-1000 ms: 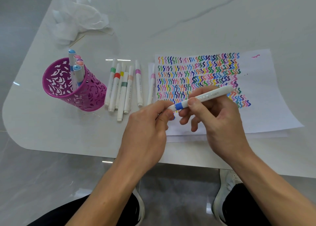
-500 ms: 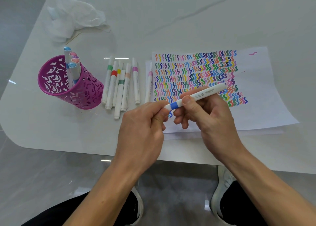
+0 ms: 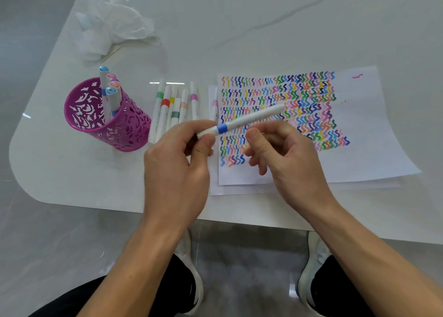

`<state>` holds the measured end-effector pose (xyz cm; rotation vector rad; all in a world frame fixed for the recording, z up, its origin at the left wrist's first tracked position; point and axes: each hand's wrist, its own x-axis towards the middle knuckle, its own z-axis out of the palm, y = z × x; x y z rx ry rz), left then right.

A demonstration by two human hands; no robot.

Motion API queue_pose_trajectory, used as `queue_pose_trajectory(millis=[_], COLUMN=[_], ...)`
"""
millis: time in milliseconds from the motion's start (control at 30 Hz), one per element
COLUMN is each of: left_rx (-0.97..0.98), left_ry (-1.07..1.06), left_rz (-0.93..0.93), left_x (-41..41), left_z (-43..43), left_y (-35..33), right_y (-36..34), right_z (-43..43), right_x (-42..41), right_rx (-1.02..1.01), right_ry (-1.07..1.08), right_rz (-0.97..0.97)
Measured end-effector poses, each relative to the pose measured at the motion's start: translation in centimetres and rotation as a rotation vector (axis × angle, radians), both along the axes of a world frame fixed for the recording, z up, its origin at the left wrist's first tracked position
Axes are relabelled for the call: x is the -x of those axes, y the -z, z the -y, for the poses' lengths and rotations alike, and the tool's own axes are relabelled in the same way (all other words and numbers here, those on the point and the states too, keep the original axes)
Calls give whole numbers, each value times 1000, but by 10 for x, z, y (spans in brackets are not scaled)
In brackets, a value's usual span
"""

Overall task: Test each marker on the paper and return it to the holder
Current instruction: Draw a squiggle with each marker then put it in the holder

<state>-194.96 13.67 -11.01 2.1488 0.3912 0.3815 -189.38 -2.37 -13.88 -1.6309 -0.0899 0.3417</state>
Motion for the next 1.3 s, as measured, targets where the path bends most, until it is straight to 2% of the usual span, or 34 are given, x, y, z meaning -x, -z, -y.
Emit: queue_pose_trajectory(millis=[267,433,667,867,1300], left_rx=[55,75,0,-105,-308], left_ry=[-225,-321,-348,-378,-383], left_rz=[280,481,591,539,136], left_x=[3,4,11,14,3], left_z=[-27,-45,-65,-71,-81], left_y=[-23,-40,-46,-43,-24], right_y=[4,6,8,8,7], right_z=[8,5,2,0,0], right_x=[-4,-4,-6,-4,-5], right_rx=[61,33,61,87,85], right_ry=[64,130,148,149,142], right_rz=[79,95,131,148,147])
